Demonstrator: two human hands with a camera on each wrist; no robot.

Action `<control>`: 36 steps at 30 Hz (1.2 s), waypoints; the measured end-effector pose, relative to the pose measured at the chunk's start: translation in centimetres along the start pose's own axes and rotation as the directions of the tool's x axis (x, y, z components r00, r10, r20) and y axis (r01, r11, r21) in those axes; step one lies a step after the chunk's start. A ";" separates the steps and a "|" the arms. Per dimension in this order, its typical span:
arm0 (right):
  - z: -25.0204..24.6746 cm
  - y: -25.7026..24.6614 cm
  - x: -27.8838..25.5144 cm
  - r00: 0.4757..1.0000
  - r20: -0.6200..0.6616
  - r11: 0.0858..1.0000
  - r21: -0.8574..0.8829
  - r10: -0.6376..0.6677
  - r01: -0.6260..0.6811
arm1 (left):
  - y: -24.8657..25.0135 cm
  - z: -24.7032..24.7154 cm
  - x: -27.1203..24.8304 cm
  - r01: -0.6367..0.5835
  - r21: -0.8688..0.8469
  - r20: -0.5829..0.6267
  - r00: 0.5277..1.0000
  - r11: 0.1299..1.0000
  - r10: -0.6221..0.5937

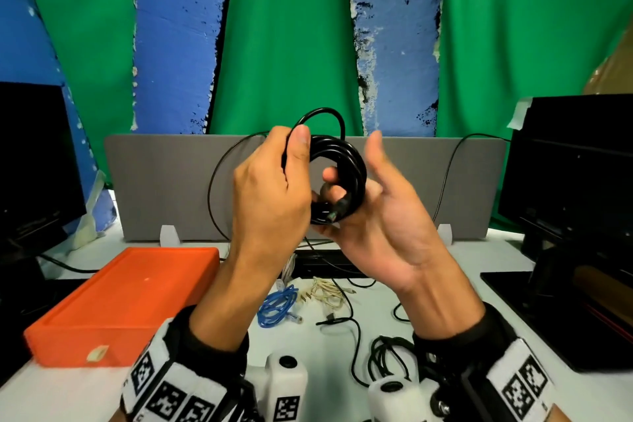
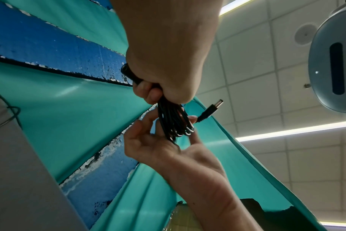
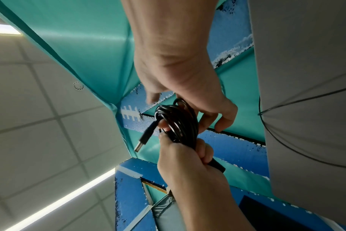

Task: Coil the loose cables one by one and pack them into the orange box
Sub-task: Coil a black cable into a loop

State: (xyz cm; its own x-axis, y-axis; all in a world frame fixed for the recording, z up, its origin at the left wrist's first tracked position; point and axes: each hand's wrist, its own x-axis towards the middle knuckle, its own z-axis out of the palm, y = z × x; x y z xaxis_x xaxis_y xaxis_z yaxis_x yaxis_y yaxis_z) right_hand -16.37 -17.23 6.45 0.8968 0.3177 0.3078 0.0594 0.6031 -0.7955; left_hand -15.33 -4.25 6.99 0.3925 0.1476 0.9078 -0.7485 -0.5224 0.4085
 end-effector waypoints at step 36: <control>-7.7 1.4 2.2 0.965 -0.262 0.923 -0.366 0.022 -0.121 | -5.5 5.4 -2.2 0.553 -0.034 0.571 0.694 0.833 -0.437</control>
State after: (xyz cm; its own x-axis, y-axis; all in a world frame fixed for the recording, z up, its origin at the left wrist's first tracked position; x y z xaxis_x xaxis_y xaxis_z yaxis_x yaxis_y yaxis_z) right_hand -10.93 -21.32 1.95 0.9814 0.1288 0.1427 0.1070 0.2506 -0.9622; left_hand -9.14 -6.26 2.22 0.9054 -0.1488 0.3976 -0.4245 -0.3245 0.8453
